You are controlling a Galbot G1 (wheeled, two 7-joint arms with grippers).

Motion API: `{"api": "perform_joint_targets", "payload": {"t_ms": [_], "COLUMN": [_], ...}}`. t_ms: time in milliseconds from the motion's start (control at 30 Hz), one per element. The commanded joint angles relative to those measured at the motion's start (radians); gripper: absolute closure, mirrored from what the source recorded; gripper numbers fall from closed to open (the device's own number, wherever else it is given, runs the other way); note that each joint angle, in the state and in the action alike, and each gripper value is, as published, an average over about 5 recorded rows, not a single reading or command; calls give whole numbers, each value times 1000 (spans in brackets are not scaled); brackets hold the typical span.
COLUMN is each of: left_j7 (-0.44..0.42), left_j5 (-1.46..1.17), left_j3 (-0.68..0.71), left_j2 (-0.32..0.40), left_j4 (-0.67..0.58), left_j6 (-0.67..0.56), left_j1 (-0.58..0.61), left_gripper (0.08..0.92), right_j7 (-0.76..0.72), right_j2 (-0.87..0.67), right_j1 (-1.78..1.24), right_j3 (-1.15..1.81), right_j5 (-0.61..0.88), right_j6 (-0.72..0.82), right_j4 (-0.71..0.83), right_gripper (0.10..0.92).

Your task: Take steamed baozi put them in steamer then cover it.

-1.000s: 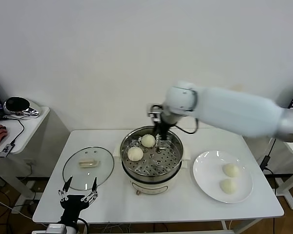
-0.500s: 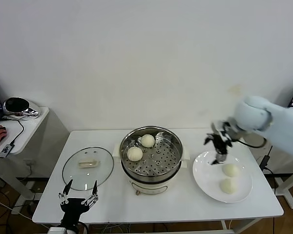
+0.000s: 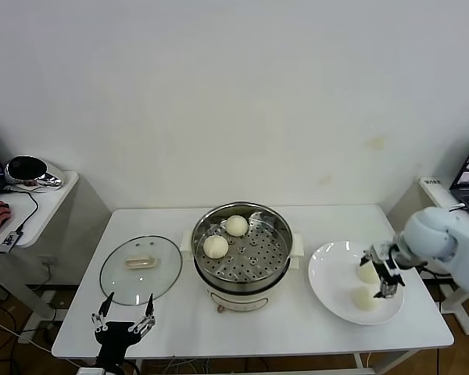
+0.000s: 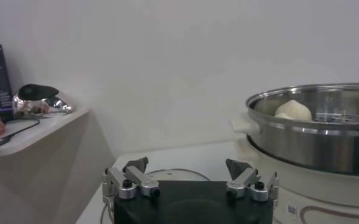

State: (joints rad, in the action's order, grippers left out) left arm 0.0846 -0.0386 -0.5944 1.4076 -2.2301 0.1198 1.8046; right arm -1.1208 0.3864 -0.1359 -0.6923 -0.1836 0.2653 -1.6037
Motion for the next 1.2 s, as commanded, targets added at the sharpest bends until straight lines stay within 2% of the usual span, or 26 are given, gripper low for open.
{"api": "perform_joint_targets", "payload": {"t_ms": [33, 633, 867, 1200], "left_j7": [0, -1, -1, 0], "left_j5": [1, 1, 2, 2], "left_j3": [-3, 0, 1, 2], "left_j2": [2, 7, 9, 12], "left_j4": [0, 3, 1, -5], "left_j6": [1, 0, 0, -2], "left_j1": [2, -2, -2, 1], "left_gripper": [177, 177, 177, 177], "right_j7": [28, 59, 56, 37], "right_j2": [27, 117, 137, 112], "right_j1": [-203, -207, -214, -163], "right_j3": [141, 135, 135, 132], "right_j5": [-105, -103, -107, -84], "right_j6": [-36, -28, -22, -24], "right_j4": [78, 166, 168, 146], "right_gripper": [203, 220, 304, 466]}}
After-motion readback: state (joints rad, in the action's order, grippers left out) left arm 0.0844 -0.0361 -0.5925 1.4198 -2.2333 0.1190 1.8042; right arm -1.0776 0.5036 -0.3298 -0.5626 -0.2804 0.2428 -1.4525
